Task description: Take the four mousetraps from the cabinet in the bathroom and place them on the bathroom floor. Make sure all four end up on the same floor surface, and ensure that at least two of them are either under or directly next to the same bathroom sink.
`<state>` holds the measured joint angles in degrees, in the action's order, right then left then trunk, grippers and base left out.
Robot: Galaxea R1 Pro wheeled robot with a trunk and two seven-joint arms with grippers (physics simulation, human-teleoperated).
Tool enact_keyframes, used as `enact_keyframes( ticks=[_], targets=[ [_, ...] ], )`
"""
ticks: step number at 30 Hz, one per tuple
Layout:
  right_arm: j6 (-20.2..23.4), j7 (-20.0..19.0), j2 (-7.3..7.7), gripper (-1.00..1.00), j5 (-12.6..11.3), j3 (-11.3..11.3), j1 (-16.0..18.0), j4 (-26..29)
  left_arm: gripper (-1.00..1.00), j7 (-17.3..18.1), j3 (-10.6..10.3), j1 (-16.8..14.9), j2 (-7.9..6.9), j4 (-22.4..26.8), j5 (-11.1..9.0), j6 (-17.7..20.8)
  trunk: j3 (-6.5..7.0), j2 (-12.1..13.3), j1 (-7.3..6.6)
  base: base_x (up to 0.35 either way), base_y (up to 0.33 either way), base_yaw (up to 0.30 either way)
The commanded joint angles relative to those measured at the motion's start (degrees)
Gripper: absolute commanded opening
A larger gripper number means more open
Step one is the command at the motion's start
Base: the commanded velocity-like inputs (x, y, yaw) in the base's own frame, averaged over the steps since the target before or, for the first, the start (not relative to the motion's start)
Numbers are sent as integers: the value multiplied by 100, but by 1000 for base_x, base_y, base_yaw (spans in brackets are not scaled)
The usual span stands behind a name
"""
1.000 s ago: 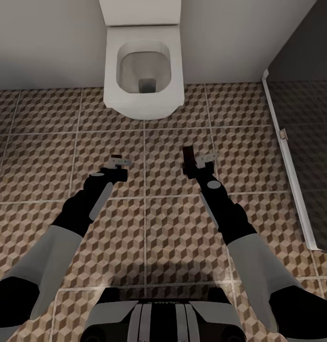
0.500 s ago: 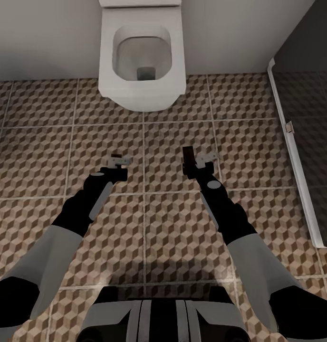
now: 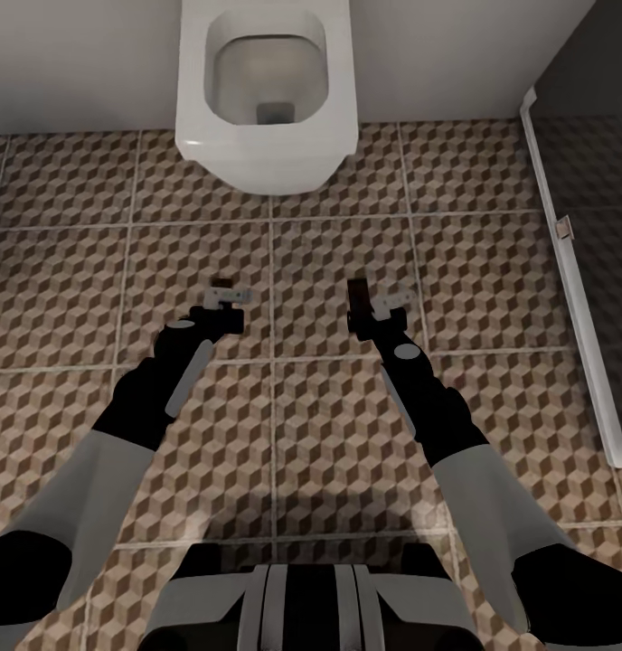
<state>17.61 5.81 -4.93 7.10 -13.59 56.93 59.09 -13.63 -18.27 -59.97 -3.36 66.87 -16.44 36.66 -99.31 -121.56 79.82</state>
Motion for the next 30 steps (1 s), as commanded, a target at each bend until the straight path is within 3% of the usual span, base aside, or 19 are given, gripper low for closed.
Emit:
enact_keyframes(
  ticks=[1, 21, 30],
  targets=[
    [41, 33, 1, -100, 45, -12, 2, 10, -100, -55, -19, 13, -7, 7, -56, 16, -30, -43, 22, 0, 0, 0],
    [50, 26, -78, -100, 46, -36, 2, 14, -100, -60, -19, 82, -12, 11, -52, 8, -569, -845, 461, 0, 0, 0],
    [50, 26, -79, -100, 46, -41, 2, 14, -100, -58, -20, 82, -11, 19, -52, 10, -569, -1206, 659, 0, 0, 0]
  ],
)
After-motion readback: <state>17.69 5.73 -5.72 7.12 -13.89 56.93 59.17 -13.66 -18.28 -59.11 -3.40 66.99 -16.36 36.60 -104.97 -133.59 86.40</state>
